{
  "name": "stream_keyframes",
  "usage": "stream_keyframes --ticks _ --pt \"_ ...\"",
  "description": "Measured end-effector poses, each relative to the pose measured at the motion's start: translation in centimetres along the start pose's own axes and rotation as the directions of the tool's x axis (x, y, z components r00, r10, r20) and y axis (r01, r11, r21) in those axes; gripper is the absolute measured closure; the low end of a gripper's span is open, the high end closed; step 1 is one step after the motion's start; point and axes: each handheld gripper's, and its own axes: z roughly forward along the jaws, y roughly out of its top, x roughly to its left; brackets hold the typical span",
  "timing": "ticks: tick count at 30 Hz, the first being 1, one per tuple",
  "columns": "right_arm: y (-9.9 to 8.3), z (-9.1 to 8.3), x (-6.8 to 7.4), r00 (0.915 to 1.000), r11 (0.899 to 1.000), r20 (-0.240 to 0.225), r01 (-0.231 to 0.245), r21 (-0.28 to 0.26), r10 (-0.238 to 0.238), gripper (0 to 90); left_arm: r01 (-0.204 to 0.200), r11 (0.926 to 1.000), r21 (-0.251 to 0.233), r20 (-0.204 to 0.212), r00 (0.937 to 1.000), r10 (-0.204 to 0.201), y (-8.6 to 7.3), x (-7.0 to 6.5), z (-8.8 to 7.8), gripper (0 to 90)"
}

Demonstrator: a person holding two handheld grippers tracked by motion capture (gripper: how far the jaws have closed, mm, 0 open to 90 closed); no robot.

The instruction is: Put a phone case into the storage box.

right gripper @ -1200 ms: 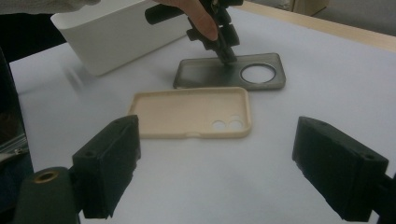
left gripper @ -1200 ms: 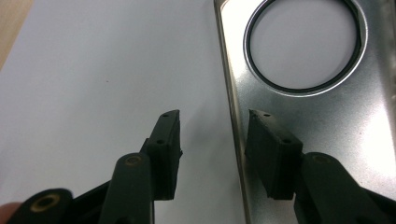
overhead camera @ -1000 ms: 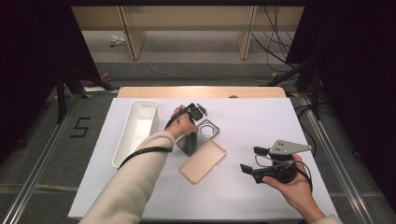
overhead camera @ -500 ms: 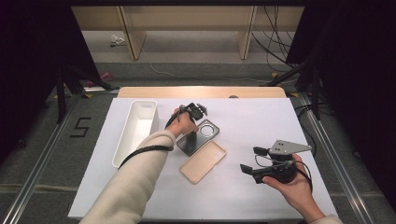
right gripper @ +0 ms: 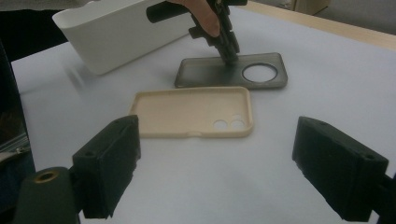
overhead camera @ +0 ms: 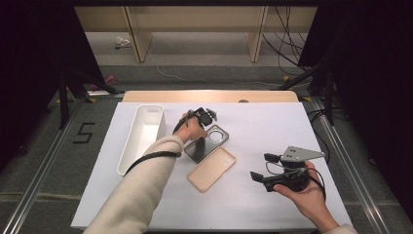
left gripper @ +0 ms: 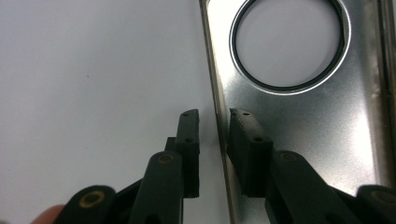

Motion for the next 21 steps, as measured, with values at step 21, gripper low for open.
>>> stream_keyframes --ticks 21 --pt "0.00 0.01 0.01 1.0000 1.000 -0.002 -0.001 -0.001 0.001 16.0 0.036 0.9993 0.006 0.011 0.9993 -0.036 0.17 -0.23 0.11 83.6"
